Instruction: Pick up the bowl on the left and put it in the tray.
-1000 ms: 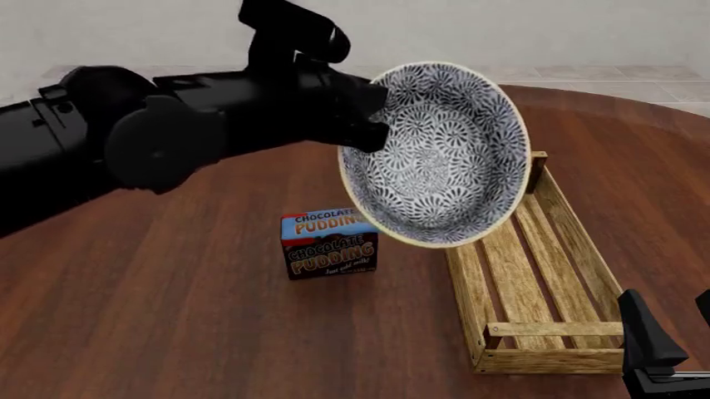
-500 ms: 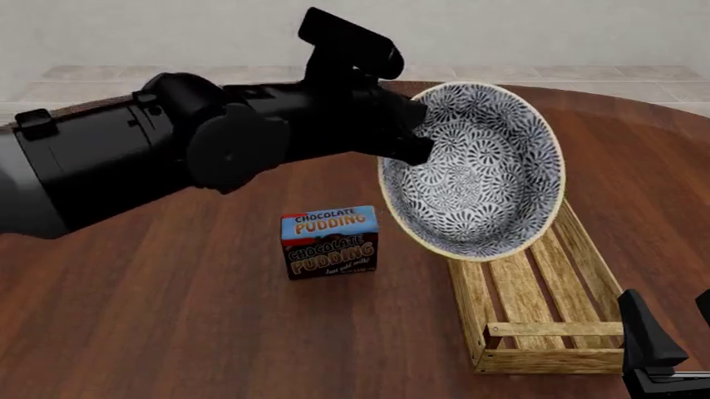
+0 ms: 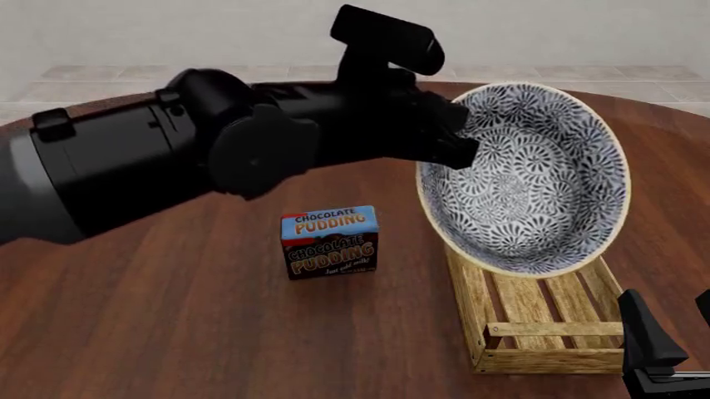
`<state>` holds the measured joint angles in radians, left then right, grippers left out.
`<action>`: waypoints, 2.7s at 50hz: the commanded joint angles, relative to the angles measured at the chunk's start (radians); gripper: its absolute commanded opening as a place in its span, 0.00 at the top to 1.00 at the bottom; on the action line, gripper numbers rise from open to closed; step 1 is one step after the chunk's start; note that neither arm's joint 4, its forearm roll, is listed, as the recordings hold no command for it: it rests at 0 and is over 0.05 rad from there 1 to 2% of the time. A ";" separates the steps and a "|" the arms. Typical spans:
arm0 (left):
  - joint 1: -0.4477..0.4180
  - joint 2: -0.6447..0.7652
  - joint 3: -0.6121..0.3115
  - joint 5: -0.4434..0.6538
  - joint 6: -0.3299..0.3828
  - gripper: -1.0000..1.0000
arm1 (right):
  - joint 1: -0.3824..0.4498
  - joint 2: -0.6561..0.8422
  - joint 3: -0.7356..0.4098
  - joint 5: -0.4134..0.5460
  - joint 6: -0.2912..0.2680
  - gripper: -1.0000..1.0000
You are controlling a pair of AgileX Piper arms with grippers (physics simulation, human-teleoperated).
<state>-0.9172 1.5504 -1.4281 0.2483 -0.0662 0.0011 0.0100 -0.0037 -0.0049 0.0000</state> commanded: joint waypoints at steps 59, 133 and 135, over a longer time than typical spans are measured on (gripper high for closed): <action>0.082 0.269 -0.073 -0.139 -0.405 1.00 | 0.000 0.000 0.000 0.000 0.000 0.00; 0.056 0.538 -0.226 -0.154 -0.489 1.00 | 0.000 0.000 0.000 0.000 0.000 0.00; 0.053 0.544 -0.229 -0.155 -0.492 1.00 | 0.000 0.000 0.000 0.000 0.000 0.00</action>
<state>-0.8591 2.0696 -1.6303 0.0942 -0.5535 0.0011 0.0100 -0.0037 -0.0049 0.0000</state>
